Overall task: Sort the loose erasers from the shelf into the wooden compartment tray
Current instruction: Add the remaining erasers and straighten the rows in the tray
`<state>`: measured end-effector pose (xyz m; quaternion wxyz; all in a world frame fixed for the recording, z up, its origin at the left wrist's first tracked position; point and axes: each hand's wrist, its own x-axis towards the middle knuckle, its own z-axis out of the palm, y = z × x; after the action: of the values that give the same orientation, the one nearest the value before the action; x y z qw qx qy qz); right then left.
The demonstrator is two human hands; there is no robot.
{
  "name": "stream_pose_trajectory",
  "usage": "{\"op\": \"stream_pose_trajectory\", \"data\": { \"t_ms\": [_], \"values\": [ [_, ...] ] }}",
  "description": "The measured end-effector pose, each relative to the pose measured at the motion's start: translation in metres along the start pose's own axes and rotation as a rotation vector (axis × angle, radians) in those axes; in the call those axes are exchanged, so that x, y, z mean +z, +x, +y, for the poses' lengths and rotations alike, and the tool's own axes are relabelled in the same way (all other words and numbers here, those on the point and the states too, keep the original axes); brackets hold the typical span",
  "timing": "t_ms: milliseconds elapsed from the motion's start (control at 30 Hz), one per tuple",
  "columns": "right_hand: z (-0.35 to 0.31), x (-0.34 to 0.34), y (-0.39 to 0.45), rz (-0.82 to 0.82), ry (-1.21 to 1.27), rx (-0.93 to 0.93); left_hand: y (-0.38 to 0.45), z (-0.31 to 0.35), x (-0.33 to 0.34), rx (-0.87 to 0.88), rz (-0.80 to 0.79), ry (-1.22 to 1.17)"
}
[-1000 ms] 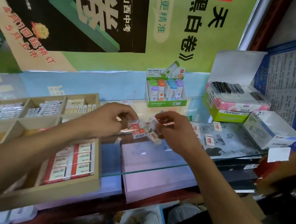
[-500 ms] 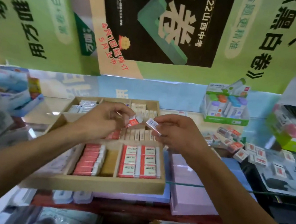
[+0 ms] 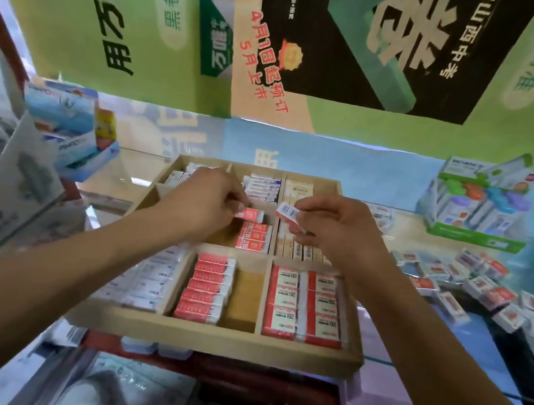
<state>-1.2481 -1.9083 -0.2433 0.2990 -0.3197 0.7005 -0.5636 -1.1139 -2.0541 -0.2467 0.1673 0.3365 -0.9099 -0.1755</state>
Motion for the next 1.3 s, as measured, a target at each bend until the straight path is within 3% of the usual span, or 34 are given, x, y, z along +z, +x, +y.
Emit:
{"op": "stream_pose_trajectory", "data": {
  "t_ms": [433,667,833,1100,1300],
  "values": [
    [0.008,-0.017,-0.006,0.041,-0.125,-0.027,0.009,0.015,0.027,-0.065,0.123,-0.009],
    [0.011,-0.020,-0.008,0.039,-0.139,-0.035,-0.001,0.009,0.020,0.067,-0.014,0.033],
    [0.013,-0.022,-0.010,0.043,-0.147,-0.038,-0.005,0.009,0.021,0.200,0.061,0.120],
    [0.014,-0.024,-0.011,0.043,-0.149,-0.055,-0.002,0.006,0.021,0.237,0.067,0.197],
    [0.015,-0.025,-0.011,0.031,-0.148,-0.053,-0.002,0.009,0.021,0.212,-0.023,0.125]
  ]
}}
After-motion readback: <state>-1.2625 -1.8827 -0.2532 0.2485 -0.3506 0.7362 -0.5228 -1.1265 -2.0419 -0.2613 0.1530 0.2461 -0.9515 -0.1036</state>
